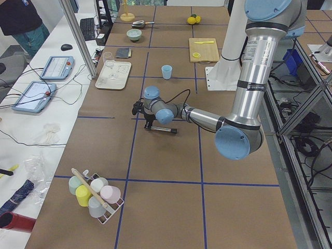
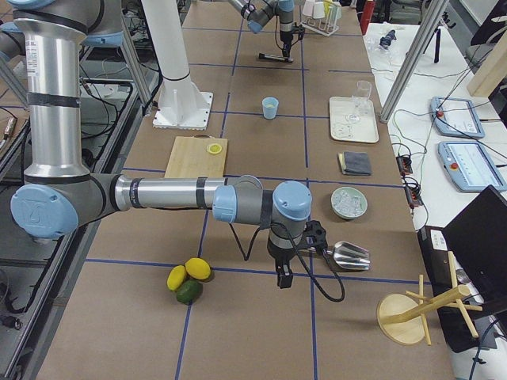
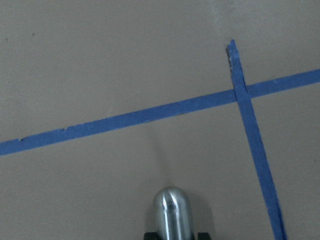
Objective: Squeeze lemon into cup
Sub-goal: 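Lower the left gripper onto the metal muddler and grasp it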
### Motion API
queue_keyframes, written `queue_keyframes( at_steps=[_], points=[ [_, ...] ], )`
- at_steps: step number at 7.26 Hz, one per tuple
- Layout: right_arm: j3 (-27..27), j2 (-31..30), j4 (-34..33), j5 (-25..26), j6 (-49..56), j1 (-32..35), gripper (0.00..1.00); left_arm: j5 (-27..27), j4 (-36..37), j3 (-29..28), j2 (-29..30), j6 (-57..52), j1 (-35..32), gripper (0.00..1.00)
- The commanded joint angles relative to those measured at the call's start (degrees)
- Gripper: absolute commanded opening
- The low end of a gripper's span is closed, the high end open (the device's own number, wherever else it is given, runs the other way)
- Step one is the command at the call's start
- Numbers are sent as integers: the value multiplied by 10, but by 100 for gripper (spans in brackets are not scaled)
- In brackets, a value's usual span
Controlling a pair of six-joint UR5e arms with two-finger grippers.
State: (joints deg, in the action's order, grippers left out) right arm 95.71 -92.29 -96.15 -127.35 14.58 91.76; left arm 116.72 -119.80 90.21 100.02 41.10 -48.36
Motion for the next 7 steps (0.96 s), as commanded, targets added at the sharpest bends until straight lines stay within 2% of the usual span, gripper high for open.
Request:
queue_keyframes(
  at_steps=[1,2,3,7],
  points=[
    [0,0,0,0,-3,0,100,0,0,-1,0,-1,0,40],
    [0,1,0,1,-3,0,100,0,1,0,0,-1,0,39],
    [0,0,0,0,-3,0,100,1,3,5,-2,-1,0,26],
    [0,1,0,1,-3,0,100,4,9,43,-9,-19,-9,13]
  ],
)
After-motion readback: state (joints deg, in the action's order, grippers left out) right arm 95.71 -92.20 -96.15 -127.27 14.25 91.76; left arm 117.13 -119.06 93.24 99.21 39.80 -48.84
